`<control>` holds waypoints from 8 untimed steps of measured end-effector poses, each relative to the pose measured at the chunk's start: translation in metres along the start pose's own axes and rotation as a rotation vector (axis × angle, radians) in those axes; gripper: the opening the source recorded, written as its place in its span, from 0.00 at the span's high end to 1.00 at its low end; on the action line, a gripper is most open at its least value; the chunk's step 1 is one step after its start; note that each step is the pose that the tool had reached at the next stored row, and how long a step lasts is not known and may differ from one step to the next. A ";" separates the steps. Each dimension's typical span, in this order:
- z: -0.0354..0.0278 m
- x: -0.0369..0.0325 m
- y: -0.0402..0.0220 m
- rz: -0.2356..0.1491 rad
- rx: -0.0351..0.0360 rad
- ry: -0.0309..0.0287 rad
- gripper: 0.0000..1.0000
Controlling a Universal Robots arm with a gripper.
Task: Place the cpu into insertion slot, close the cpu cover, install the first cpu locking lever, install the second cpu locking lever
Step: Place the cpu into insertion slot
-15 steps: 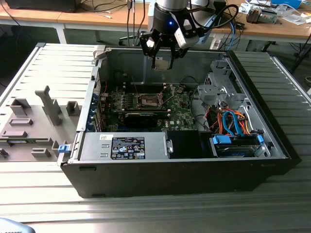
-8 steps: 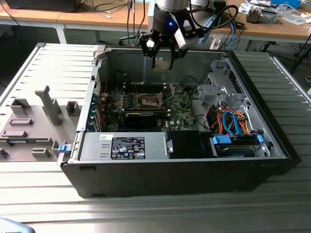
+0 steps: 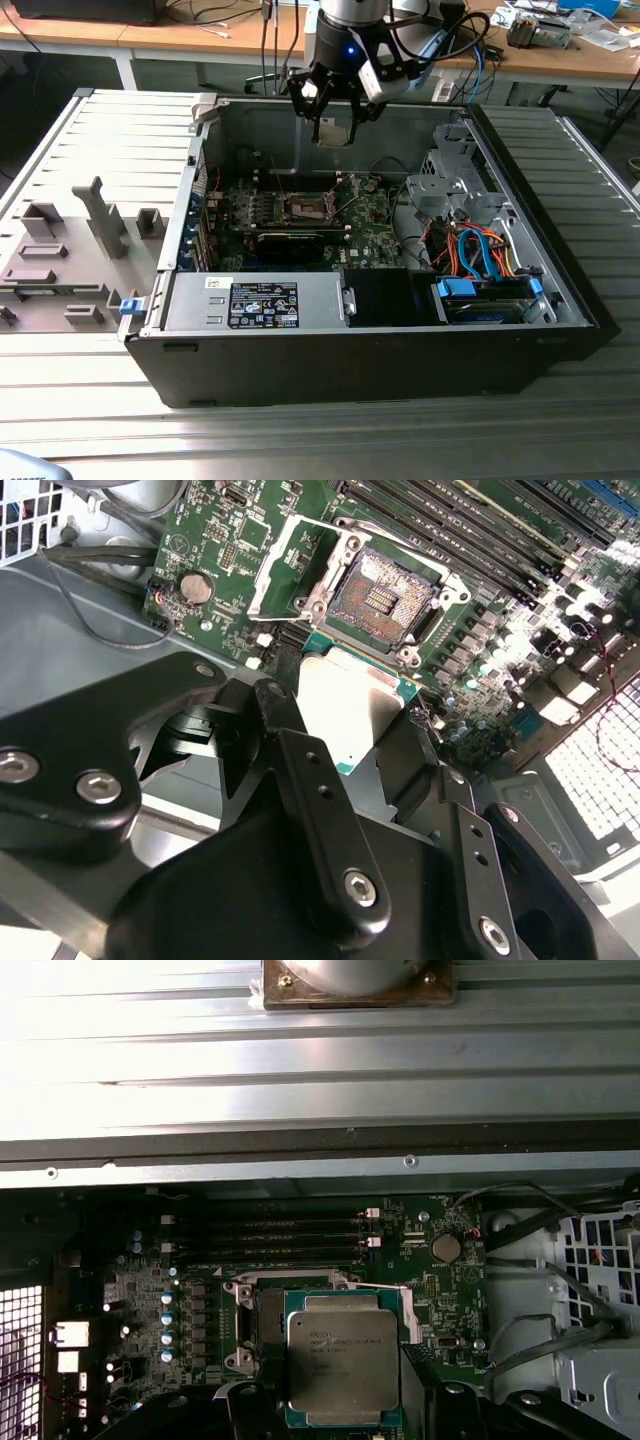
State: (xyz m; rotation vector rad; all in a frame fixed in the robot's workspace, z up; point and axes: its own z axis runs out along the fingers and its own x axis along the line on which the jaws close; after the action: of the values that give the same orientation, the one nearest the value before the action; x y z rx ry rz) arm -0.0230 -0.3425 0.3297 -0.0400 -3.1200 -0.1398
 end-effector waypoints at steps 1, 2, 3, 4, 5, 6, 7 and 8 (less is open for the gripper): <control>0.0002 0.0000 0.0000 0.000 0.0000 0.0000 0.45; 0.0003 0.0000 0.0000 0.000 0.0001 0.0000 0.45; 0.0006 0.0000 -0.0001 0.000 0.0001 0.0000 0.45; 0.0008 0.0000 -0.0001 0.000 0.0000 0.0000 0.45; 0.0010 0.0000 -0.0001 0.000 0.0000 0.0000 0.45; 0.0013 0.0000 -0.0001 0.000 0.0000 0.0000 0.45; 0.0016 0.0000 -0.0002 0.000 0.0001 0.0001 0.45; 0.0019 -0.0001 -0.0002 0.000 0.0000 0.0000 0.45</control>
State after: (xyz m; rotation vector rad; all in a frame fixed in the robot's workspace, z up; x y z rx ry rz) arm -0.0229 -0.3425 0.3278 -0.0399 -3.1200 -0.1398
